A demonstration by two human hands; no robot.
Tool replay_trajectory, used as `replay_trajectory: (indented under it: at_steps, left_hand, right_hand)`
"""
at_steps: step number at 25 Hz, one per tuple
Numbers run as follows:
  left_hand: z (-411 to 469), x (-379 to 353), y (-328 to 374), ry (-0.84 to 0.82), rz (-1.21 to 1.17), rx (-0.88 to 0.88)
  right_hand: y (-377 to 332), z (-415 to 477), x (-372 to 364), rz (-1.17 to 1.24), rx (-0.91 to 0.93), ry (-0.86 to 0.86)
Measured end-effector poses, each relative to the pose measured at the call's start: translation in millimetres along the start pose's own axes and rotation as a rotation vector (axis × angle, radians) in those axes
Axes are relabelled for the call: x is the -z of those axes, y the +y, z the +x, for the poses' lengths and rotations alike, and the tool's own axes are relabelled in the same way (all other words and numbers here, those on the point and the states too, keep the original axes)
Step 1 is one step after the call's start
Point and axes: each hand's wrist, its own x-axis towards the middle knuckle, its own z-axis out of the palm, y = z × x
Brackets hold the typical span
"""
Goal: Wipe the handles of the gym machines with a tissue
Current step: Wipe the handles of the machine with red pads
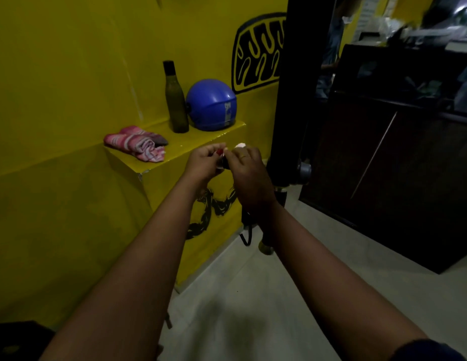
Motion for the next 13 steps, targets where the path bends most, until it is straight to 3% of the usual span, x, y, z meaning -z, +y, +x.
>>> replay_trajectory:
  at_steps: [3, 7, 10, 13]
  left_hand:
    - [-0.9, 5.0, 1.6, -0.034, -0.090, 0.058]
    - [2.8, 4.2, -1.6, -0.016, -0.169, 0.094]
    - [0.4, 6.3, -1.3, -0.008, -0.207, 0.092]
    - [-3.5, 4.8, 3.5, 0.002, -0.233, 0.106]
  right_hand:
    - [22.8, -24.8, 13.9, -0.041, 0.145, 0.024]
    - [-0.3, -18.9, 14.3, -0.193, -0.156, -0.027]
    - [-31.0, 19.3, 15.2, 0.001, -0.306, -0.223]
    - [-25.2, 9.0, 11.4, 0.043, -0.070, -0.140]
